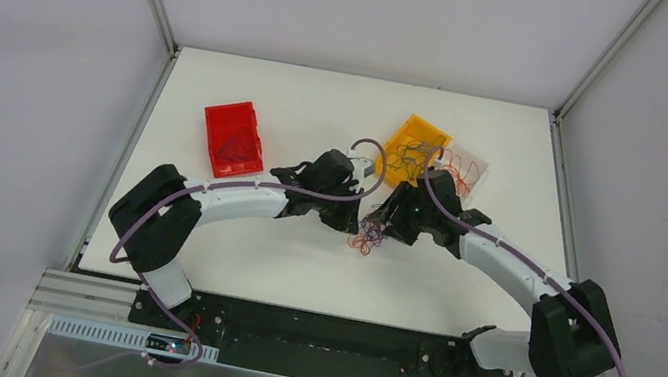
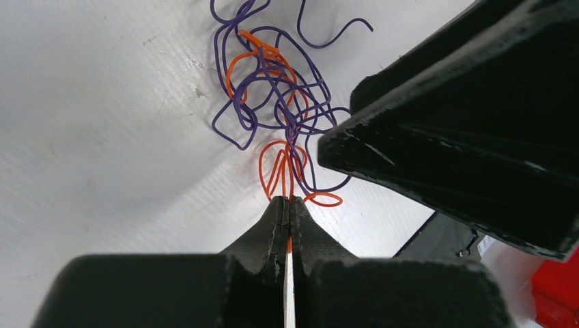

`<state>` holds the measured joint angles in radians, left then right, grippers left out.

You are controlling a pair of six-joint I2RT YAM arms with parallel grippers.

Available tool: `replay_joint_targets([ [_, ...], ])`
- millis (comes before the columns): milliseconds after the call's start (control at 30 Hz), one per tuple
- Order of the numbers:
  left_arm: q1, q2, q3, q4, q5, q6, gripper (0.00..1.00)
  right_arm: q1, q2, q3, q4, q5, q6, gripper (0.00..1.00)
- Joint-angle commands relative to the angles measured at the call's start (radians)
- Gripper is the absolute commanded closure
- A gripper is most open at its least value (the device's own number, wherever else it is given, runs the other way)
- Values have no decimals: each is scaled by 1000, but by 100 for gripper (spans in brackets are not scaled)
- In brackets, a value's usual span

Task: Untangle the cables

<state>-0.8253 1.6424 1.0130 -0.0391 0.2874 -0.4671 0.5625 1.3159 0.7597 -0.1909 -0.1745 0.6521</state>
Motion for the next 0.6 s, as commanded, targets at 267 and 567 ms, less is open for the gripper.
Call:
replay_joint_targets([
  [267,-7,-27,-6,34,8,-7,100,25,30,33,58,3,42,64],
  [567,-8,-37,-13,34,-6,-1,100,44,32,0,61,-10,57,97],
])
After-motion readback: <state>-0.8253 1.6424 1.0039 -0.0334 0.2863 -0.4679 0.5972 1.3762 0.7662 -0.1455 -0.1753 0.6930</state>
